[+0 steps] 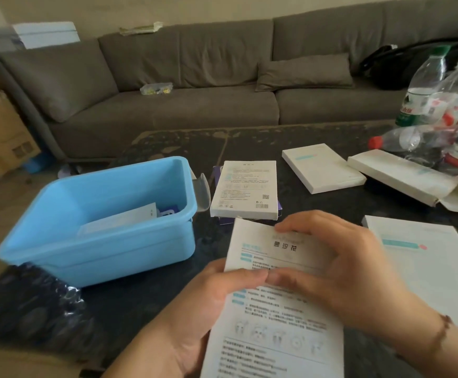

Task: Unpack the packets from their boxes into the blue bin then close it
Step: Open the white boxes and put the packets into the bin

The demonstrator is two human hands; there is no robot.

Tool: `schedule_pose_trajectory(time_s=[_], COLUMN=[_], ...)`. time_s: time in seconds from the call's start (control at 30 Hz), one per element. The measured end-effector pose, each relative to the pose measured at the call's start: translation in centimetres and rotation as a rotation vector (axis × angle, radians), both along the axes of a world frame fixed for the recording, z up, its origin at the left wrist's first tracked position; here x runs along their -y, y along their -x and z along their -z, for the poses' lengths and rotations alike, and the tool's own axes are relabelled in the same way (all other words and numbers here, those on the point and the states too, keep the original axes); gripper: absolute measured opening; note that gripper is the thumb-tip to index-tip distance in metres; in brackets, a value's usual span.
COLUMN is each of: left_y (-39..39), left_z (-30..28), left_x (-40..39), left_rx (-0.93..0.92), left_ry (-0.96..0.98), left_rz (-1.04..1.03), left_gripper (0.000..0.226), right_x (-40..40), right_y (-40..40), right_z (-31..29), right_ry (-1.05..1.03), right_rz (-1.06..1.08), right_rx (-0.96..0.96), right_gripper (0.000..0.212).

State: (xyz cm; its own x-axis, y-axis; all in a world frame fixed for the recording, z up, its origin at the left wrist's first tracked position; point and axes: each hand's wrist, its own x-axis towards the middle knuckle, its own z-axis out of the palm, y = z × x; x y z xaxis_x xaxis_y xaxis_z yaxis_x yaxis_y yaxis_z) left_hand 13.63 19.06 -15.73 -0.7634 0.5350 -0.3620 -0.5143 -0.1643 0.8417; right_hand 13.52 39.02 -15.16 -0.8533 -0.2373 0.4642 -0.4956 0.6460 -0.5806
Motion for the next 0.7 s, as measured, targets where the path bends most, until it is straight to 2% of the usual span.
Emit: schedule_pose_trajectory(time_s=[0.07,0.13,0.3,0.4,0.5,0.6,0.7], left_y=[0.2,0.3,0.5,0.5,0.5,0.8,0.9], left_z=[0.2,0.2,0.1,0.4,0.5,0.3,0.0], left_x=[0.1,0.3,0.2,0.2,0.2,0.7,1.7], left_rx=[-0.008,-0.018,-0.022,-0.009,-0.015,-0.032,-0.047], left_ry=[0.036,0.071,0.125,0.138,0.171,0.219,0.252], left_rz=[-0.003,0.007,-0.002,-0.013,-0.013,0.038,0.138], left_gripper=[0.031,0.028,0.026,0.026,0.029,0.029,0.029], right_x=[-0.2,-0.5,-0.3,0.3,1.0,1.3,0.8], right_y=[0.0,0.1,0.2,0.0,-0.2,-0.4,-0.3], right_z=[-0.1,0.0,0.8,1.2,1.0,0.4,-0.3], right_ry=[0.102,0.109,-0.166,-0.271,-0.253,-0.193,0.058], right_rz=[0.013,0.041,0.045,0.058,0.074,0.104,0.146], right_rx=[0.049,0.052,-0.203,-0.241,-0.139,0.12,0.348], right_gripper=[0.04,0.035,0.019,0.018,0.022,0.014,0.019])
